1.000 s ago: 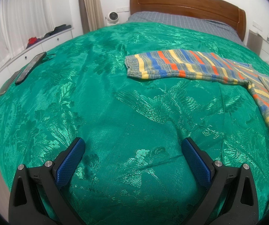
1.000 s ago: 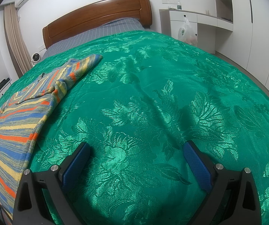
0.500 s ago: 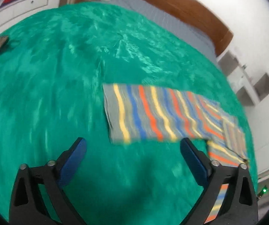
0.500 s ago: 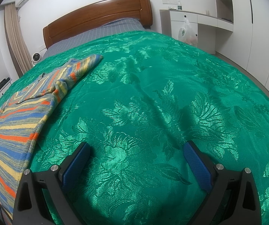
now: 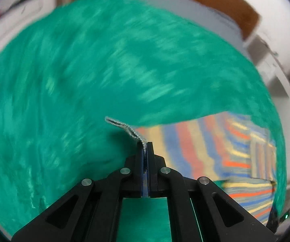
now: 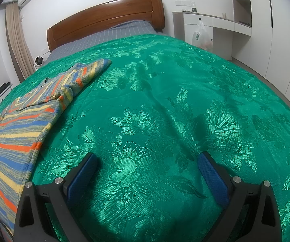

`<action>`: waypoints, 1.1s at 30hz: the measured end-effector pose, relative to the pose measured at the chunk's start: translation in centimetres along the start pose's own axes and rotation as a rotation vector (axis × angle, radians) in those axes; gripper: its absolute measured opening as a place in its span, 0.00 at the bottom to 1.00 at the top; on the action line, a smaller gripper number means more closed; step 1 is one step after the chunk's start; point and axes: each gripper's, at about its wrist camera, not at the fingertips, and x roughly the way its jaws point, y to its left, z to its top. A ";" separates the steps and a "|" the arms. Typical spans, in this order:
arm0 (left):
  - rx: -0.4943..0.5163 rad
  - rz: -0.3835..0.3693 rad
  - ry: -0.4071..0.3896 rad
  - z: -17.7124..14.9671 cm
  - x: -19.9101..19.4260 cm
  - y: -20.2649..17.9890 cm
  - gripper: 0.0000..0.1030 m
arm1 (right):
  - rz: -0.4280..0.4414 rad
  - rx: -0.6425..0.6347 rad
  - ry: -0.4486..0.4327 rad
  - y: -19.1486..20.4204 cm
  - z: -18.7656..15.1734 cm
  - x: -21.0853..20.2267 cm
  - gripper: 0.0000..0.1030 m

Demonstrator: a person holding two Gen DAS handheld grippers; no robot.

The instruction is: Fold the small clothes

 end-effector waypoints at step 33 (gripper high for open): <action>0.177 0.331 -0.204 -13.6 3.2 -1.4 0.92 | 0.014 0.001 -0.008 -0.3 -0.1 0.0 0.97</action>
